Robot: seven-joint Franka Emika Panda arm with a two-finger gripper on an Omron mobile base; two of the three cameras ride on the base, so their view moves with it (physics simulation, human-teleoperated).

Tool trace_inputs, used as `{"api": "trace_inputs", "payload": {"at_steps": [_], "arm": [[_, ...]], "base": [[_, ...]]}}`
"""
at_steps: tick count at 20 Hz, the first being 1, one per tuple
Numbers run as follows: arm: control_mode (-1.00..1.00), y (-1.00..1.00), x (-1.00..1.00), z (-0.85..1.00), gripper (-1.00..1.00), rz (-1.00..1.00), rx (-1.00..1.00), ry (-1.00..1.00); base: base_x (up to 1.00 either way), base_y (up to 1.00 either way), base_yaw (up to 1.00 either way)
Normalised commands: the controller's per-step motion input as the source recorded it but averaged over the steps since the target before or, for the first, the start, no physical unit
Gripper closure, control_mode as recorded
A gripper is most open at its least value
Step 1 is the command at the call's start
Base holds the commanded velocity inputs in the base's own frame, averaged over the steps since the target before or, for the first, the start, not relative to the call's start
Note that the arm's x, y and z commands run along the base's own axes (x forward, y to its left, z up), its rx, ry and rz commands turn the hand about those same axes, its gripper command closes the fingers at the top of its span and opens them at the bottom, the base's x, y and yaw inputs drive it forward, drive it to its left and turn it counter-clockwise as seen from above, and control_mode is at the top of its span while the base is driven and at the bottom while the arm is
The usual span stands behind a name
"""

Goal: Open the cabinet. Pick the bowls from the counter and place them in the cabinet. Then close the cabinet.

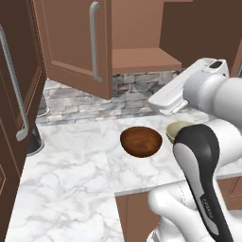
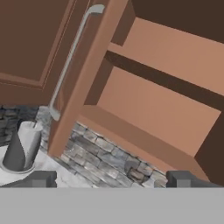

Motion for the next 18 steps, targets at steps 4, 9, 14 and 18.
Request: {"api": "trace_inputs", "payload": {"at_steps": [4,9,14,18], "arm": [[-1.0,0.0,0.11,-0.09,-1.0,0.0,0.02,0.04],[-1.0,0.0,0.2,-0.06,-1.0,0.0,0.02,0.13],[-1.0,0.0,0.25,-0.03,-1.0,0.0,0.0,0.19],[-1.0,0.0,0.36,0.0,-1.0,0.0,0.01,0.17]], "base": [[0.0,0.0,0.0],[0.0,0.0,0.0],[0.0,0.0,0.0],[0.0,0.0,0.0]]}}
